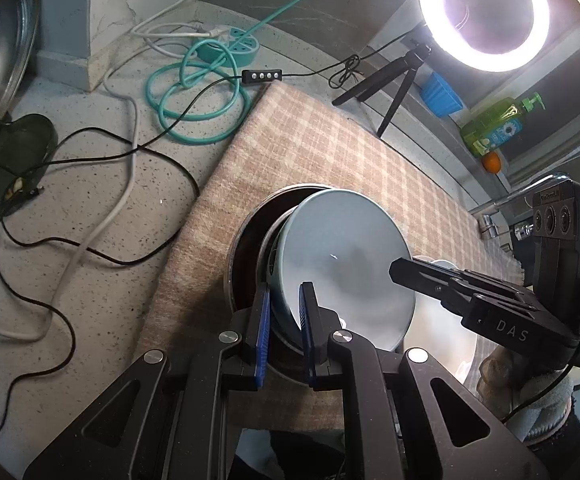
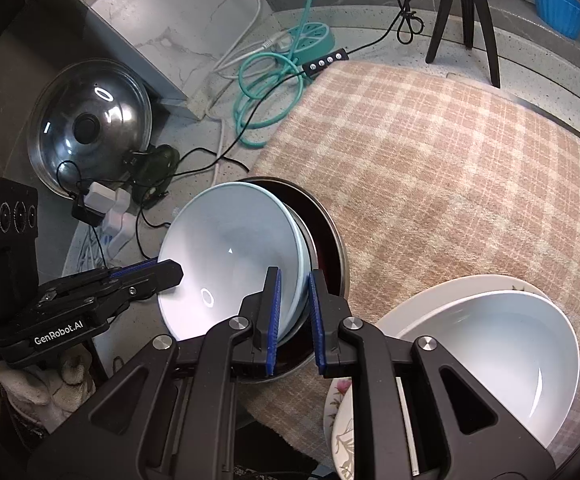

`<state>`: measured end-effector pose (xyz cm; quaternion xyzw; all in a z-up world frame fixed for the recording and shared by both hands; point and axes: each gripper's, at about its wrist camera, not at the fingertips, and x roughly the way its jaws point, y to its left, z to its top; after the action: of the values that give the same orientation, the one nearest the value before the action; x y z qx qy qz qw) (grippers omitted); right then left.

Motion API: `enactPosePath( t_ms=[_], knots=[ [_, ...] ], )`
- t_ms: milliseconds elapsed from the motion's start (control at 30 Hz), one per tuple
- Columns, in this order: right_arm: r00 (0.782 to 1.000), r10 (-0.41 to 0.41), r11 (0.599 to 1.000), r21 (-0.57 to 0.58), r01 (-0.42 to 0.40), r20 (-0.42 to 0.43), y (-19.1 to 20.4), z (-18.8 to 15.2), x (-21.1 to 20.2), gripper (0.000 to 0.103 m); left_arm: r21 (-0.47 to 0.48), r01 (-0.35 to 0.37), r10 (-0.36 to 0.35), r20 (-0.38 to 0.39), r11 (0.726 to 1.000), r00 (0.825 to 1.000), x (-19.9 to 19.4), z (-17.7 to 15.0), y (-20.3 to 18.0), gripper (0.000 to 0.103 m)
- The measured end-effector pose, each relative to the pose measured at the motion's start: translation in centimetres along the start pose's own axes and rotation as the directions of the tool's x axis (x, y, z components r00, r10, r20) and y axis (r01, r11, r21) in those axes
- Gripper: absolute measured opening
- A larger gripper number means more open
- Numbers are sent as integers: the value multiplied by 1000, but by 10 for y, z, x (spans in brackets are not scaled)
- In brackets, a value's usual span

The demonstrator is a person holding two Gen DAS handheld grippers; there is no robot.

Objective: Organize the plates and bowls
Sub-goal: 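Carry the pale blue bowl and lower it into the red bowl, then grip the rim of the nested bowl stack with both grippers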

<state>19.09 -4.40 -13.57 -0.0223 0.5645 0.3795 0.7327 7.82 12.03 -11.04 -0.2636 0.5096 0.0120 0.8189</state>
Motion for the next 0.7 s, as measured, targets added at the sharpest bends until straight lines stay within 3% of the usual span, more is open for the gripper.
enactPosePath(
  t_ms=[367,433,533,700],
  knots=[
    [1000,-19,999,-35,19,6,3,1,-3,15,7,-15,15,0,1000,1000,2,3,2,12],
    [1000,-3,1000,-20,3,17,1,1,-7,19,-1,-8,8,0,1000,1000,0,4,5,12],
    [999,13,1000,-6,-13,43,-1,0,-16,34,11,-17,17,5,1000,1000,-3,5,4,12],
    [996,26,999,31,-29,90,-12,-2,-34,35,20,-26,26,41,999,999,-16,6,3,13]
  ],
)
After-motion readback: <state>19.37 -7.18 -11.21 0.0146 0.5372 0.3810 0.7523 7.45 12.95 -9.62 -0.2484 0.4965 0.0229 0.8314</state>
